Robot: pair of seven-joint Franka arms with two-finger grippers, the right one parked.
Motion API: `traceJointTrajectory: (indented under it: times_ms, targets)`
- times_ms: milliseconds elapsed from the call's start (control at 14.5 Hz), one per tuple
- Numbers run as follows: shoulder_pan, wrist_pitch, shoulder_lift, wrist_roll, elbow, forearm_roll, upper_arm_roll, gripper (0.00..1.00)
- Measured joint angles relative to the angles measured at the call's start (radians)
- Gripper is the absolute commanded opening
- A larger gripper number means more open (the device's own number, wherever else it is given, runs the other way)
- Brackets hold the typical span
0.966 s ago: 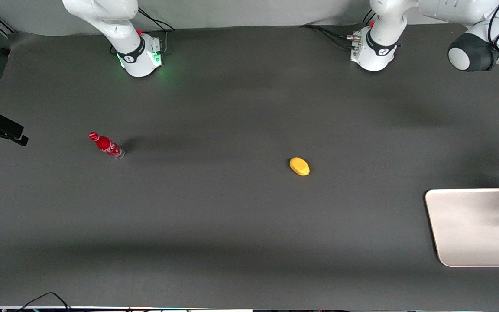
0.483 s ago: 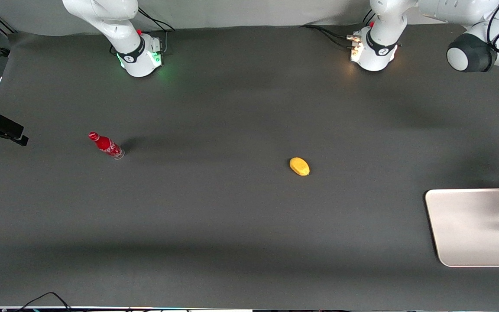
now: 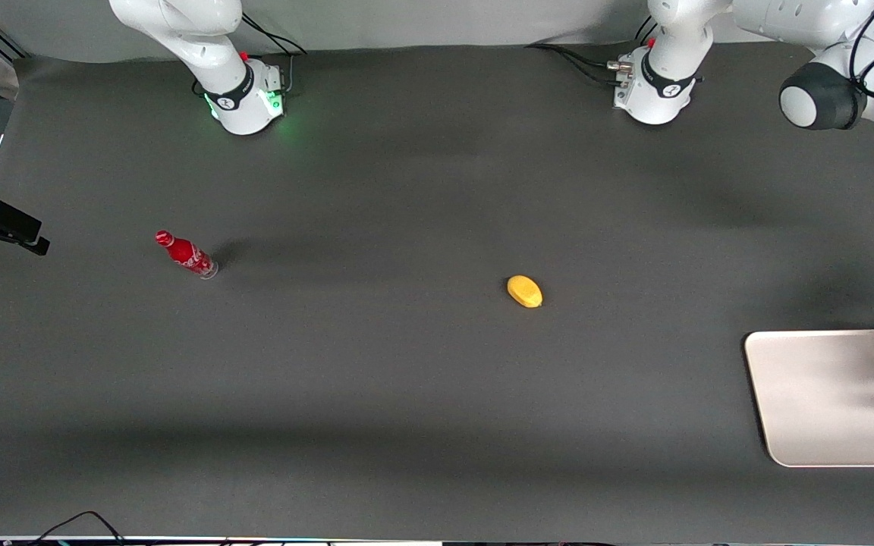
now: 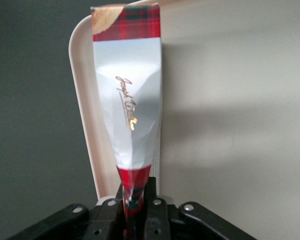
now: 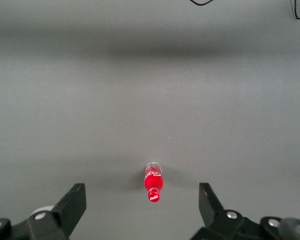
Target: Place red cookie box on tray
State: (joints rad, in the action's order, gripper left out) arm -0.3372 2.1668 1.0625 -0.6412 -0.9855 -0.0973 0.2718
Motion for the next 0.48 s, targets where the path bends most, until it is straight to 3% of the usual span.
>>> traceJointTrajectory:
  times_ms: [483]
  targets:
    - [-0.001,-0.061,0.011,0.0,0.037,-0.014,0.002,1.0]
